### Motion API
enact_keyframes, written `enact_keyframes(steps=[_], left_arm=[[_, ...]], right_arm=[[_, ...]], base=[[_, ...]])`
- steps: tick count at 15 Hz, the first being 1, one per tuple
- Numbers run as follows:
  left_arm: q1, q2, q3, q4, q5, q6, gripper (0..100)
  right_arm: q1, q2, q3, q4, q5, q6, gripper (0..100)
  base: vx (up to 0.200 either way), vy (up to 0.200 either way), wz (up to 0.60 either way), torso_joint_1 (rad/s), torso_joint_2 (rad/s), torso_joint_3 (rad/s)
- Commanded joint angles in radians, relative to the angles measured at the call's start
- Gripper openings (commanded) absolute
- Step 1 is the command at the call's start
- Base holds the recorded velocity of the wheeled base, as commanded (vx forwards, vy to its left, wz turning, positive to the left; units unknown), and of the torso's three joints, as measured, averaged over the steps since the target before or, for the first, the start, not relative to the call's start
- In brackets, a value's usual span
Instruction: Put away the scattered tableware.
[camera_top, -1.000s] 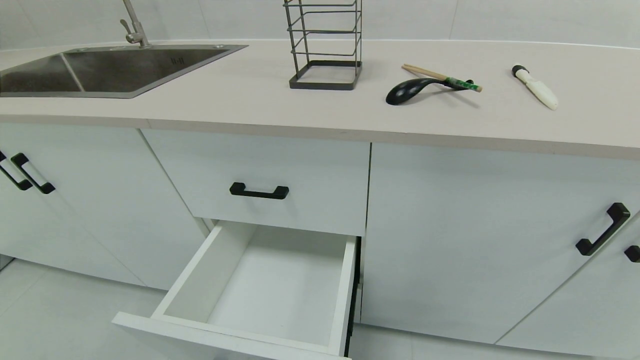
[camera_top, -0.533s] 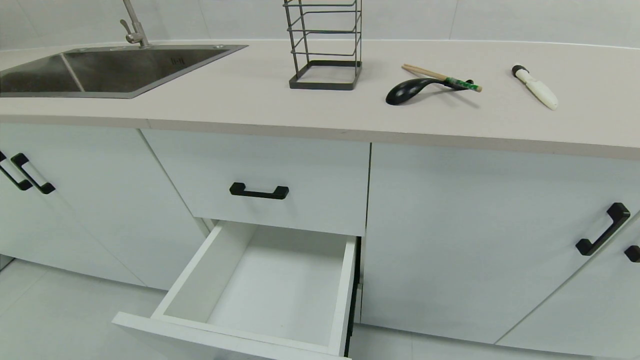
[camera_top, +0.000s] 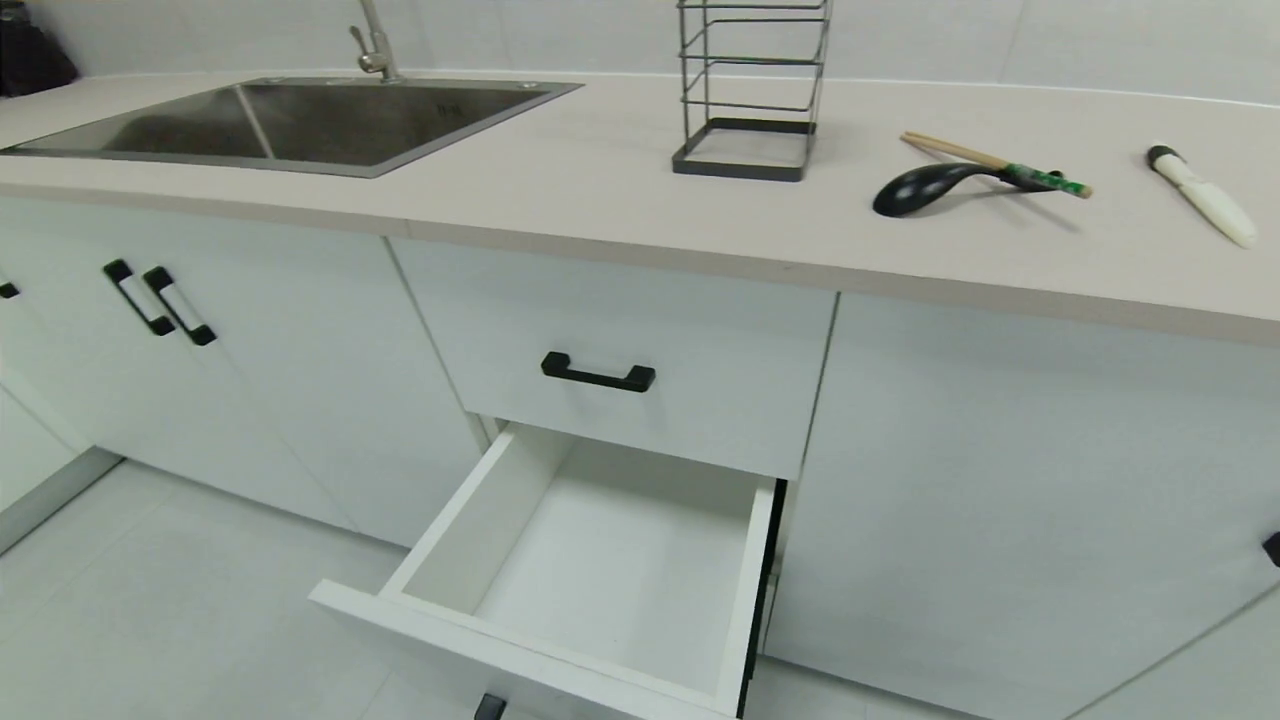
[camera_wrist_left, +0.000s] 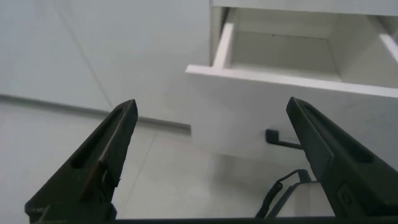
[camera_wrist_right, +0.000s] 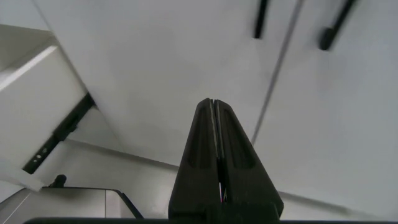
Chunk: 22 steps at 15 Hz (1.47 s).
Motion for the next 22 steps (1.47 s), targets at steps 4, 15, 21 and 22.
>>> enact_keyframes(steps=[4, 15, 21, 22], left_arm=[[0.0, 0.002, -0.001, -0.002, 0.001, -0.001, 100], [0.0, 0.002, -0.001, 0.0, 0.001, -0.004, 100], [0.0, 0.002, -0.001, 0.0, 0.001, -0.004, 100], [0.0, 0.002, -0.001, 0.0, 0.001, -0.004, 100]], right_arm=[[0.0, 0.001, 0.0, 0.0, -0.001, 0.0, 0], [0.0, 0.001, 0.0, 0.0, -0.001, -0.006, 0], [0.0, 0.001, 0.0, 0.0, 0.003, -0.007, 0], [0.0, 0.001, 0.0, 0.0, 0.005, -0.009, 0]], base=[[0.1, 0.0, 0.0, 0.001, 0.0, 0.001], [0.073, 0.0, 0.0, 0.0, 0.0, 0.003], [0.0, 0.0, 0.0, 0.065, -0.06, -0.013], [0.0, 0.0, 0.0, 0.232, -0.03, -0.105]])
